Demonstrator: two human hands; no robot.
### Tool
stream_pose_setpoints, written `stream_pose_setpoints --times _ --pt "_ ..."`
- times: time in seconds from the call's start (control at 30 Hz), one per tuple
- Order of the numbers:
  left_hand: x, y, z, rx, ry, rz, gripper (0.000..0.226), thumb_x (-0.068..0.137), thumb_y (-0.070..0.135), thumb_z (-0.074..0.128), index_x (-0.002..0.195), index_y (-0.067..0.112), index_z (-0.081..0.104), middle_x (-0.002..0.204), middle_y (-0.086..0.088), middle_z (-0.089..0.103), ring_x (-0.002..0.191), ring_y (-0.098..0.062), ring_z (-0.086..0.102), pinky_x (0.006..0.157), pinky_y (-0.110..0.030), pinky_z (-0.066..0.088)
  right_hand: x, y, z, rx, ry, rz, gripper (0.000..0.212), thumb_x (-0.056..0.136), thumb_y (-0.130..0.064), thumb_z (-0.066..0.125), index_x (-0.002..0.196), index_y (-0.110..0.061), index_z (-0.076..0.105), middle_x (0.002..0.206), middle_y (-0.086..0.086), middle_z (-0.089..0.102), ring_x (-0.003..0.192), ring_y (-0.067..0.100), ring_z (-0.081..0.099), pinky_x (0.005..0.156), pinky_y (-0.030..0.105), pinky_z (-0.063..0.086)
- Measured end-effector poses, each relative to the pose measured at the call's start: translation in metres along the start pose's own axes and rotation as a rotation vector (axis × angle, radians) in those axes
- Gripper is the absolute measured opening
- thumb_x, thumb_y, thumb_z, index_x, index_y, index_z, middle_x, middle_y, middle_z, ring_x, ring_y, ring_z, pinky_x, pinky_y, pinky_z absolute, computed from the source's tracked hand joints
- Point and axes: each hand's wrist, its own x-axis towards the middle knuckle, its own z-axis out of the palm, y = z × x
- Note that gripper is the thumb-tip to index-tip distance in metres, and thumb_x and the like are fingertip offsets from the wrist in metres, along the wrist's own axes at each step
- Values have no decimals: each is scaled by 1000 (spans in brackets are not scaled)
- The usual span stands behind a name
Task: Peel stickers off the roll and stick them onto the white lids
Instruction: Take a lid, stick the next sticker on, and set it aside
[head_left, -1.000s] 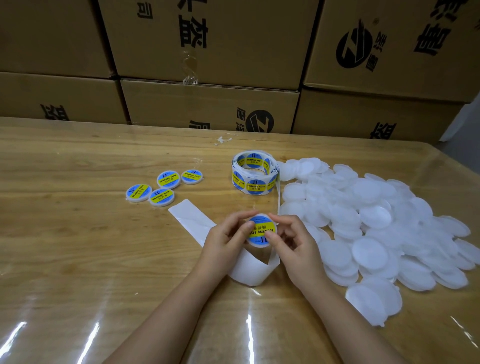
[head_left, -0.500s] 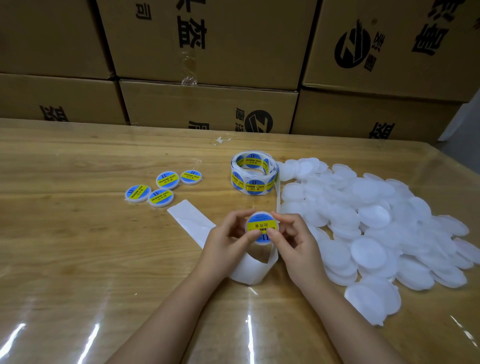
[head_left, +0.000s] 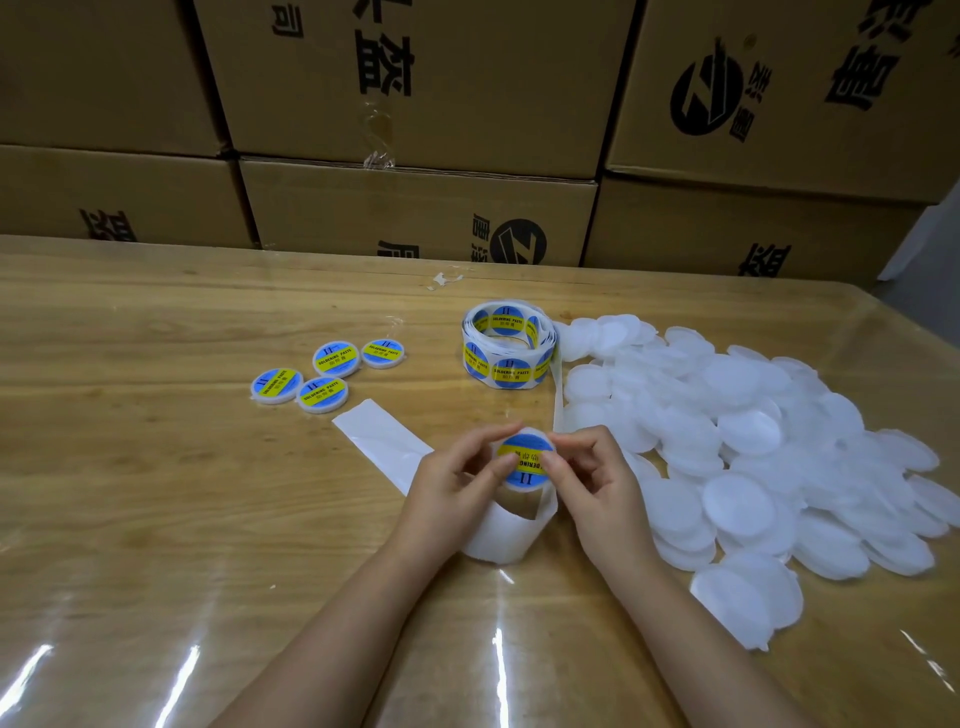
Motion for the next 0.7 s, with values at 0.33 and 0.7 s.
stream_pose_setpoints --times 0.33,0.7 --pt "1 5 -2 -79 -9 -11 37 92 6 57 95 40 68 96 22 70 93 4 63 78 -8 44 -2 -3 1 -40 -95 -10 31 86 -11 68 96 -41 68 71 -15 62 66 1 53 62 15 43" --pt "1 -1 1 -66 -130 -119 52 74 15 75 114 39 52 75 9 60 75 -7 60 74 -22 50 2 -1 -2 37 -5 70 30 90 -14 62 87 -44 61 83 -7 72 82 7 66 73 16 48"
